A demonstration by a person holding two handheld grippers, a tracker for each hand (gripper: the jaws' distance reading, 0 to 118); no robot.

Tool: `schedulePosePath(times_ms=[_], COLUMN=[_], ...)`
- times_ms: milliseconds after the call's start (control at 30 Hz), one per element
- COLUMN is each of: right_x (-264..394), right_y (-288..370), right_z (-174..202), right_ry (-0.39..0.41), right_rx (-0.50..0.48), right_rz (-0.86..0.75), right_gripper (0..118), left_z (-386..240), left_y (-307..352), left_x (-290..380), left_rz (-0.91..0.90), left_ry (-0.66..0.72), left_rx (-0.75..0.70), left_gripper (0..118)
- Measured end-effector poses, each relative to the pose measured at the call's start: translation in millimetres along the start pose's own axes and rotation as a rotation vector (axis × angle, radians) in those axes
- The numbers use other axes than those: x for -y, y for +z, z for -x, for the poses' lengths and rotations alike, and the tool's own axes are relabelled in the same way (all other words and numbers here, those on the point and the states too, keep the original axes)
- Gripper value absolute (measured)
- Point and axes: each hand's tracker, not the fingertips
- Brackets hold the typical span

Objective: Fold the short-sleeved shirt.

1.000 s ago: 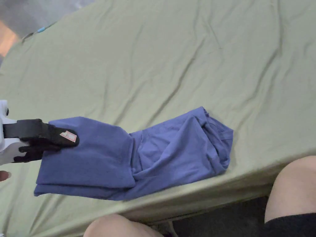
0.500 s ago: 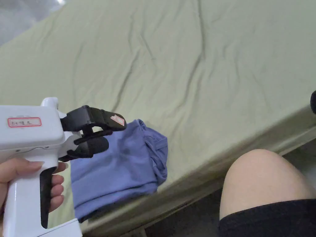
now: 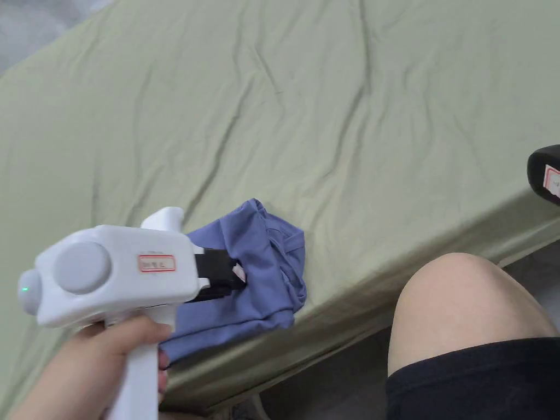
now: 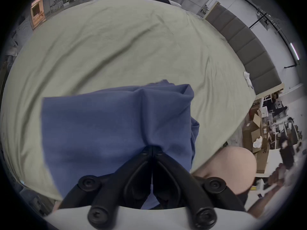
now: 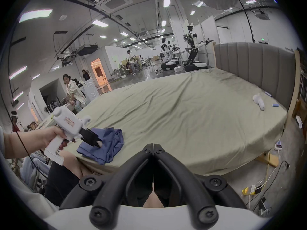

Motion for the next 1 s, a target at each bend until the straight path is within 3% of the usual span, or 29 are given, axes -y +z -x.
schedulePosePath(times_ms=[67,167,233,433,567,700,767,800,867,900,933,967,1000], right_x=[0,-3,-3,-8,-16,-3,12,22,42,40,34,32,34], right_y=[2,1,-1,-44,-114,-212,-259,-279,-297,-292,-286,-284,-278], right_z=[4,19,31,81,121,146,147,145,139,136,133,132,131], right_ry=[0.003,0.028,0.046,0.095,0.071,0.044,0.05,0.057,0.193,0.157,0.104,0.088,0.095], right_rx=[-0.005,-0.013,-0.014,-0.14,-0.303,-0.311,-0.281,-0.266,-0.269,-0.315,-0.303,-0.299,-0.296], right_rz=[0.001,0.015,0.022,0.091,0.168,0.349,0.452,0.53,0.527,0.476,0.487,0.491,0.488], right_gripper=[2,3,2,2,2,2,2,2,2,2,2,2,2], left_z=[-6,1,3,18,80,157,190,208,233,241,251,249,255], left_y=[-12,-19,-9,99,160,161,150,140,126,120,113,107,97], left_x=[-8,-28,-35,-15,32,79,99,108,120,124,126,128,126], left_rz=[-0.034,-0.062,-0.11,-0.347,-0.478,-0.507,-0.479,-0.454,-0.427,-0.418,-0.412,-0.414,-0.409], left_ry=[-0.017,0.131,0.117,0.05,0.081,0.162,0.274,0.326,0.405,0.425,0.448,0.462,0.476], left_rx=[0.0,0.129,0.191,0.431,0.461,0.438,0.456,0.524,0.67,0.721,0.774,0.788,0.806], left_gripper=[1,1,1,0,0,0,0,0,0,0,8,29,62])
